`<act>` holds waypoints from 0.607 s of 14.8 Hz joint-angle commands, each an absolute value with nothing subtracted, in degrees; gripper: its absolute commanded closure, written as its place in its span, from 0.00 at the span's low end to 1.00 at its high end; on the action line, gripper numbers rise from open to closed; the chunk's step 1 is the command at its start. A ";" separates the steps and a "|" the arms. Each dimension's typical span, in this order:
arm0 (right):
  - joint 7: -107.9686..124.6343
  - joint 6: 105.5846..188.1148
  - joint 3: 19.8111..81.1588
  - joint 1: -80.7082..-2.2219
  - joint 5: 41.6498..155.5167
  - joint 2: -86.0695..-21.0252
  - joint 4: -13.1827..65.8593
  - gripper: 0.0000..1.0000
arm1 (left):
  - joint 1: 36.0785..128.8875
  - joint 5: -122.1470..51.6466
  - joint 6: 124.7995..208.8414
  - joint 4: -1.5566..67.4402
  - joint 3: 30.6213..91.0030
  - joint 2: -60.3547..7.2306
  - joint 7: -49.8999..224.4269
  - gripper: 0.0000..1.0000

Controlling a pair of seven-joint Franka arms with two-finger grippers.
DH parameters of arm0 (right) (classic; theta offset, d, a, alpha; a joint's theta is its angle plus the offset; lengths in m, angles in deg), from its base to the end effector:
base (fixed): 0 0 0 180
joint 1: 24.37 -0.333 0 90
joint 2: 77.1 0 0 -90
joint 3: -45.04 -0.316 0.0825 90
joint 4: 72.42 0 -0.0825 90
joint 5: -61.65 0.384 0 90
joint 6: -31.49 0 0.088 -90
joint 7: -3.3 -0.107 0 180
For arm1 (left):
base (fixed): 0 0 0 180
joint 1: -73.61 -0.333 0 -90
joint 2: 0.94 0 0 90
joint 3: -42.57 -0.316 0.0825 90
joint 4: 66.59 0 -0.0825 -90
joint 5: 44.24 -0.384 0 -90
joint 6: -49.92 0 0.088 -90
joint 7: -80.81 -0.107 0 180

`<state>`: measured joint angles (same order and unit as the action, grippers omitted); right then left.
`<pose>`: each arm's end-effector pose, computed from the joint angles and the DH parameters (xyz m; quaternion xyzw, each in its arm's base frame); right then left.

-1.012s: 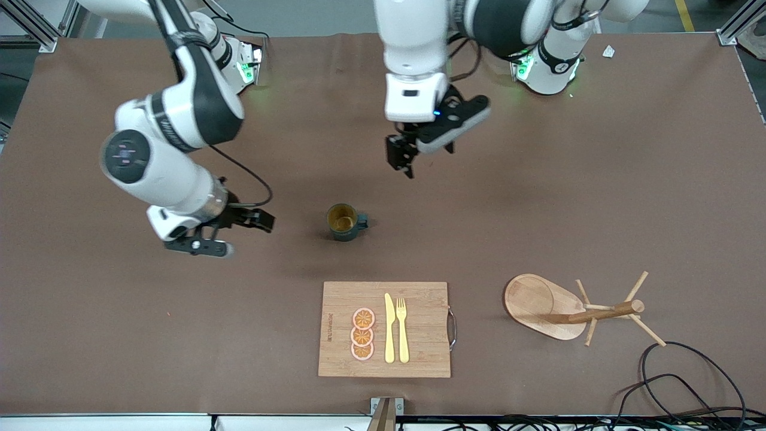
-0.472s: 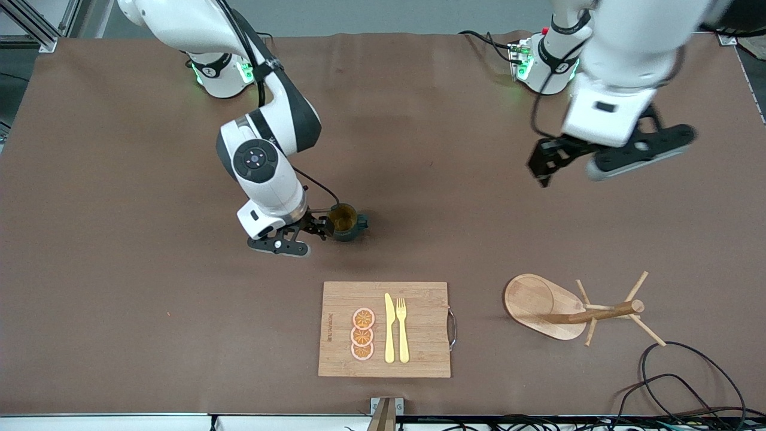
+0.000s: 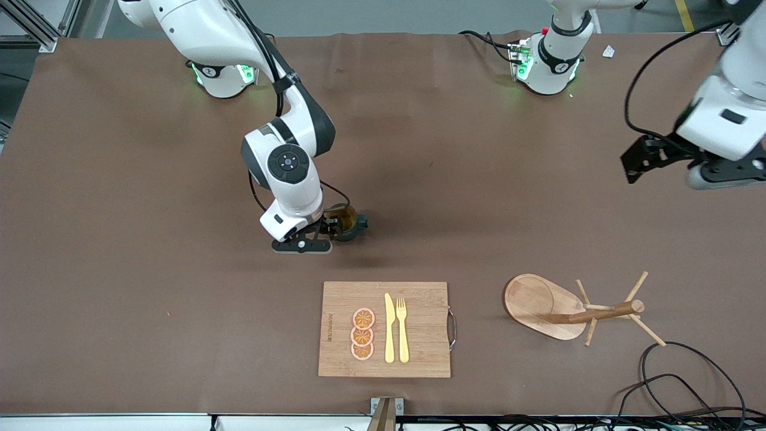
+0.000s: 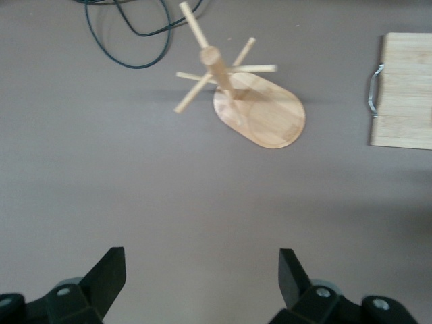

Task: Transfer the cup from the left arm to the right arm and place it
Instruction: 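Lower the right gripper to the mug while the left gripper withdraws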

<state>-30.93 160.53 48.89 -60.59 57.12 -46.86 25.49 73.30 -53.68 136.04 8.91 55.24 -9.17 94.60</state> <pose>0.5672 0.3624 0.2873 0.9987 0.0131 0.0329 0.0355 0.5833 -0.0971 0.6575 -0.9973 -0.0213 -0.0367 0.0596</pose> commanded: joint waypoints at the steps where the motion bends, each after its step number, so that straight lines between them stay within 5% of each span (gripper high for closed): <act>1: -28.35 163.58 48.02 -60.14 55.94 -50.72 31.71 0.00 | 72.55 -52.86 135.35 10.05 55.67 -7.62 93.03 0.00; 9: -26.23 168.69 46.62 -58.82 56.72 -52.58 37.53 0.00 | 69.93 -50.93 131.31 11.80 56.02 -6.39 92.77 0.00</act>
